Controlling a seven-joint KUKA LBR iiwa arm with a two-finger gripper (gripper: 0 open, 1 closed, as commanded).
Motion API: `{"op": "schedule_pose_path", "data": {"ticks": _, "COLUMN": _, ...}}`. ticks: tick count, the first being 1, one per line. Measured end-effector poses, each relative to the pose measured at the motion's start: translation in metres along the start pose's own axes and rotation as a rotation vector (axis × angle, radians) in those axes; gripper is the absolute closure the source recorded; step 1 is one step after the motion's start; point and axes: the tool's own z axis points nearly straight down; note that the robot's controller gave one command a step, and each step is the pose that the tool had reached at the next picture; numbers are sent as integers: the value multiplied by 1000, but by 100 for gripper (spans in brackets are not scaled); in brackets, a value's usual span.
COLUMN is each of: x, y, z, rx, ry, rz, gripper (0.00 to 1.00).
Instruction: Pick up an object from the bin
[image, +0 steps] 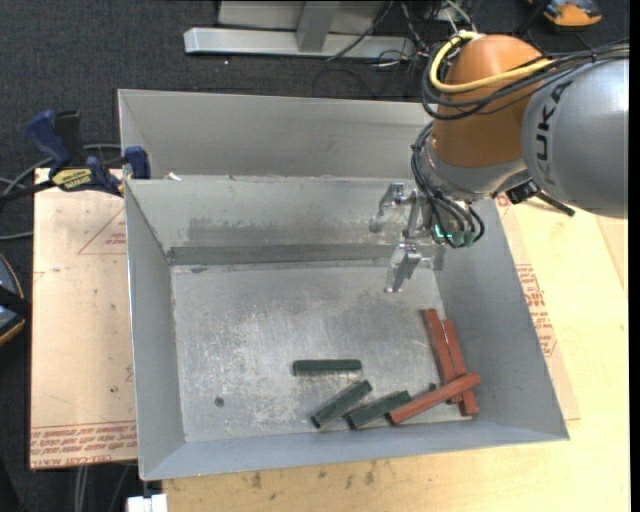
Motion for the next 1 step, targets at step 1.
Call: {"op": "schedule_pose_path", "data": {"ticks": 1, "x": -2, "y": 0, "z": -5, "rx": 0, "ry": -8, "rz": 0, "gripper": 0}}
